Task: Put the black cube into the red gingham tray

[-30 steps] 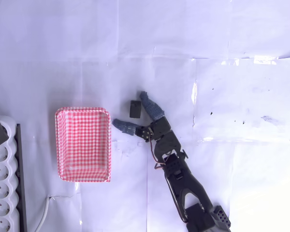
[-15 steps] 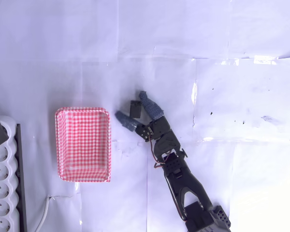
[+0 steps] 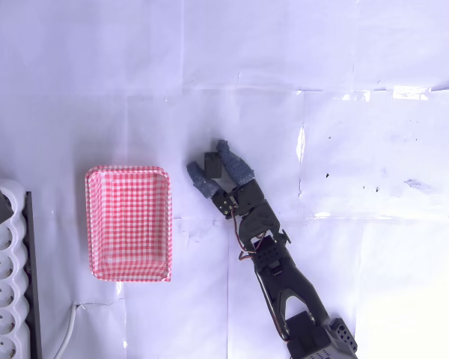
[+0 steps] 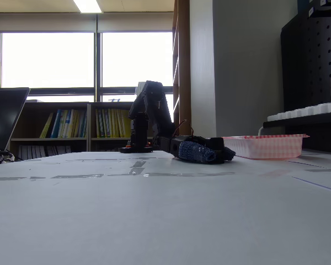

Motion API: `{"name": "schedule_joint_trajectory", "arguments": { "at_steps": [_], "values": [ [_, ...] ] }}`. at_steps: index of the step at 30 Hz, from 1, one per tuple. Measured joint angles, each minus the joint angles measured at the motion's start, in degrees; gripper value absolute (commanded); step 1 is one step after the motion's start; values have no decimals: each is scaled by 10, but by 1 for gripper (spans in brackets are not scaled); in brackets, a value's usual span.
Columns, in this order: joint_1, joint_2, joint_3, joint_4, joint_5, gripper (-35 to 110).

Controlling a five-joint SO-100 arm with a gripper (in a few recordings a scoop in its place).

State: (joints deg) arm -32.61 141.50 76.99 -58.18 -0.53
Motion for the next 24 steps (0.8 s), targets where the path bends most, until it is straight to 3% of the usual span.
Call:
{"name": "schedule_joint_trajectory", "arguments": {
  "at_steps": [4,12,17,24],
  "values": [
    [3,-55,4,115,-1,0],
    [6,-246,-5,509,-32,0],
    [-2,-321,1,657,-61,0],
    [-50,-382,138,889,-133,0]
  ]
}}
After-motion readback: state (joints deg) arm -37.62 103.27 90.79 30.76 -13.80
